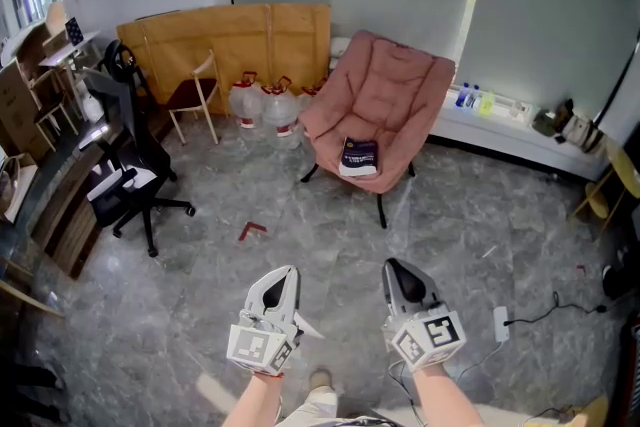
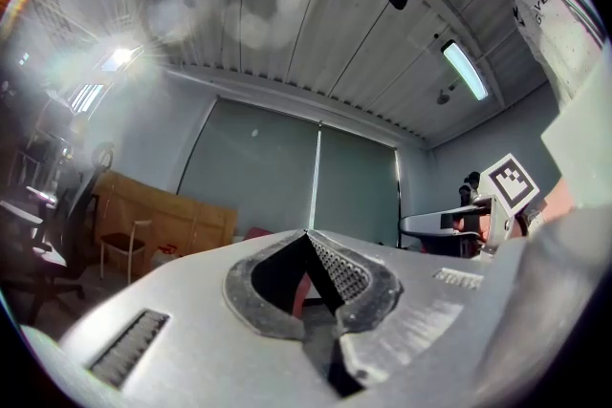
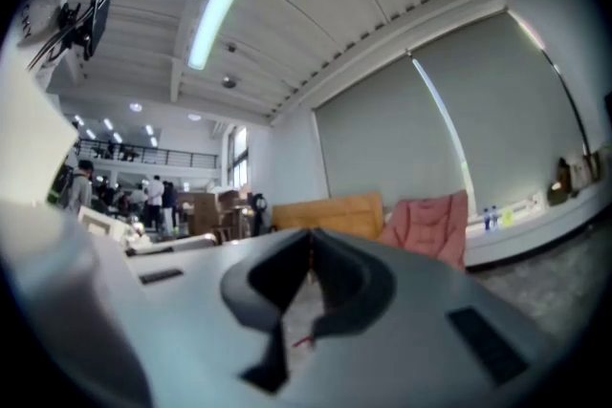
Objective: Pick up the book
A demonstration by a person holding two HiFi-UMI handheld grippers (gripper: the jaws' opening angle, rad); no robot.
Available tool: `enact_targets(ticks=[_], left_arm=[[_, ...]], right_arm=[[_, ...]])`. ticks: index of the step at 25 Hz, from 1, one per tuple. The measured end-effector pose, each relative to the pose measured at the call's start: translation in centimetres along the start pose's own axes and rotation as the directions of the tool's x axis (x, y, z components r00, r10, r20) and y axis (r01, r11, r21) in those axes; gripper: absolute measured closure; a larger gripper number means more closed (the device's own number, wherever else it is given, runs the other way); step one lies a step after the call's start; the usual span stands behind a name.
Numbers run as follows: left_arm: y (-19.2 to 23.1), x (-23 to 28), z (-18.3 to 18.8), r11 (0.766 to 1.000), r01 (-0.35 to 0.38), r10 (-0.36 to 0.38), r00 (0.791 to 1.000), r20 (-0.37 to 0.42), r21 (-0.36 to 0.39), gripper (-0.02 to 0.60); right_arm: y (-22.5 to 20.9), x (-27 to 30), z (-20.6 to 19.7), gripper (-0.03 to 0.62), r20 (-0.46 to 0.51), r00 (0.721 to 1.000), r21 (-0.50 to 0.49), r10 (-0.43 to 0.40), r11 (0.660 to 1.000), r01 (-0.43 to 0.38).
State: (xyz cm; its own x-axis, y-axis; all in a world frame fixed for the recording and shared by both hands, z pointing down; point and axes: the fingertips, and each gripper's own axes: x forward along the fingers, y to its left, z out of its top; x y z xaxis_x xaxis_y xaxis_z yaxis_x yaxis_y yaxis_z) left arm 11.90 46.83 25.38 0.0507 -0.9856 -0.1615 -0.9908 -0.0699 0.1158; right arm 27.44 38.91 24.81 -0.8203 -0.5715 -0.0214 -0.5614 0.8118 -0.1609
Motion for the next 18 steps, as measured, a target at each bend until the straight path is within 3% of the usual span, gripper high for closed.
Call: enact_targets(ticks=[10,18], left_arm=[[4.7,2.9,0.4,1.000,0.005,-0.005,1.000,-0.006,-0.023,0.574],[7.6,3.6,0.1,0.998,-0.033,0.033,0.999,0.001,-0.044,0.574]], right_arm=[[-0.3,4.6,-0.6,0.582,-0.003,1.000,0.015,-0.018,1.000,0.018],[-0.3,7.6,-1.0,0.582,-0.018,1.000,0.013,-0.010,1.000,0.010]])
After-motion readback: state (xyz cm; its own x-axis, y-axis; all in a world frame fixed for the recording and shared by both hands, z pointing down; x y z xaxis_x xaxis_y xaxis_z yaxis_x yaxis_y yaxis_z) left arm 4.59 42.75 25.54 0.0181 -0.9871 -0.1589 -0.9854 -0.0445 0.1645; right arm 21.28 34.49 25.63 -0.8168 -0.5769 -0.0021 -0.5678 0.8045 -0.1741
